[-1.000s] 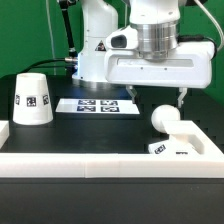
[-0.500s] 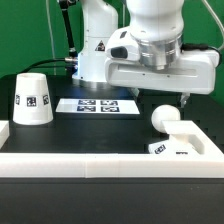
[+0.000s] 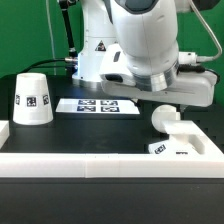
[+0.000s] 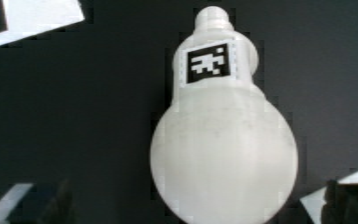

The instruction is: Assemble lamp

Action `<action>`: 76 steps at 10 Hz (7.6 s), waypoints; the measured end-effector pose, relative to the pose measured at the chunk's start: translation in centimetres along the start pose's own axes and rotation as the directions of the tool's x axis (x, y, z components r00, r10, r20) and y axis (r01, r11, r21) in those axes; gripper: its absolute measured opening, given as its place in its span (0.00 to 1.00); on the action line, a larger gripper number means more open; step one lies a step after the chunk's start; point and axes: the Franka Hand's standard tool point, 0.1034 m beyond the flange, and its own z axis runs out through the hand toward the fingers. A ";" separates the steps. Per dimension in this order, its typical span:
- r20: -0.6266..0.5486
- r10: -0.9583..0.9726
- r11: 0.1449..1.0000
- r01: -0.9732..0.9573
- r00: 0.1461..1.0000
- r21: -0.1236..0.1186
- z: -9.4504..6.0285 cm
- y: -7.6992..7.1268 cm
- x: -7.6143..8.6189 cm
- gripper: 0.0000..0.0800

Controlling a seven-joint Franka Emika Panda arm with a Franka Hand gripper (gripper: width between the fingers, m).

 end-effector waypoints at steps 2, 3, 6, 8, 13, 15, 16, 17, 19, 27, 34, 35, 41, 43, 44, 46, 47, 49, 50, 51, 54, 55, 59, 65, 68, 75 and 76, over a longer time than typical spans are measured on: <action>-0.009 -0.002 1.000 0.002 1.000 -0.001 0.1 -0.4 0.0 0.87; -0.009 0.006 1.000 -0.006 1.000 -0.005 0.4 -0.7 -0.1 0.87; -0.021 0.026 1.000 -0.026 0.999 -0.011 1.7 -1.1 -0.1 0.87; -0.032 0.024 1.000 -0.024 0.999 -0.015 2.9 -1.3 -0.1 0.87; -0.031 0.027 0.999 -0.028 0.999 -0.026 5.1 -0.8 -0.2 0.87; -0.031 0.028 0.999 -0.029 0.999 -0.026 5.1 -0.8 -0.1 0.86; -0.033 0.029 0.999 -0.029 0.999 -0.025 5.0 -0.8 -0.1 0.72; -0.035 0.029 0.999 -0.030 0.999 -0.023 4.9 -0.8 0.0 0.72; -0.042 0.004 1.000 -0.005 0.999 -0.016 4.2 -0.4 0.2 0.72; -0.114 -0.140 0.990 0.143 0.984 0.013 -6.5 0.3 -0.3 0.72; -0.632 -0.290 0.954 0.268 0.719 -0.133 -10.5 -0.3 0.1 0.72; -0.698 -0.280 0.954 0.269 0.659 -0.130 -10.6 -0.4 0.4 0.72; -0.867 -0.445 0.870 0.337 0.225 -0.360 -11.5 0.1 0.6 0.72; -0.849 -0.514 0.827 0.334 0.125 -0.451 -12.2 0.3 0.7 0.72; -0.851 -0.510 0.830 0.333 0.127 -0.448 -12.3 0.4 0.7 0.72; -0.848 -0.514 0.828 0.336 0.131 -0.450 -12.2 0.2 0.7 0.72; -0.846 -0.517 0.823 0.347 0.128 -0.450 -13.2 -0.9 0.8 0.72; -0.862 -0.492 0.831 0.363 0.124 -0.422 -14.5 -3.3 0.6 0.72; -0.868 -0.481 0.833 0.375 0.126 -0.408 -14.7 -5.0 0.4 0.72; -0.866 -0.488 0.825 0.380 0.107 -0.419 -14.9 -5.8 0.4 0.72; -0.875 -0.480 0.827 0.364 0.061 -0.428 -14.7 -5.3 0.7 0.72; -0.873 -0.485 0.825 0.355 0.044 -0.441 -13.2 -4.7 1.0 0.72; -0.871 -0.488 0.823 0.361 0.052 -0.440 -12.7 -5.2 1.3 0.72; -0.861 -0.503 0.817 0.367 0.074 -0.445 -11.0 -5.3 2.0 0.72; -0.862 -0.504 0.816 0.363 0.063 -0.451 -10.7 -5.2 2.2 0.72; -0.856 -0.510 0.814 0.368 0.084 -0.449 -10.4 -5.0 2.3 0.87; -0.856 -0.510 0.814 0.367 0.084 -0.449 -10.4 -4.9 2.0 0.87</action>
Offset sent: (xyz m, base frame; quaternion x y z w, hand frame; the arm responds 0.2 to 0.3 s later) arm -0.0140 0.0220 -0.0080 -0.0103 0.0080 0.0612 0.9980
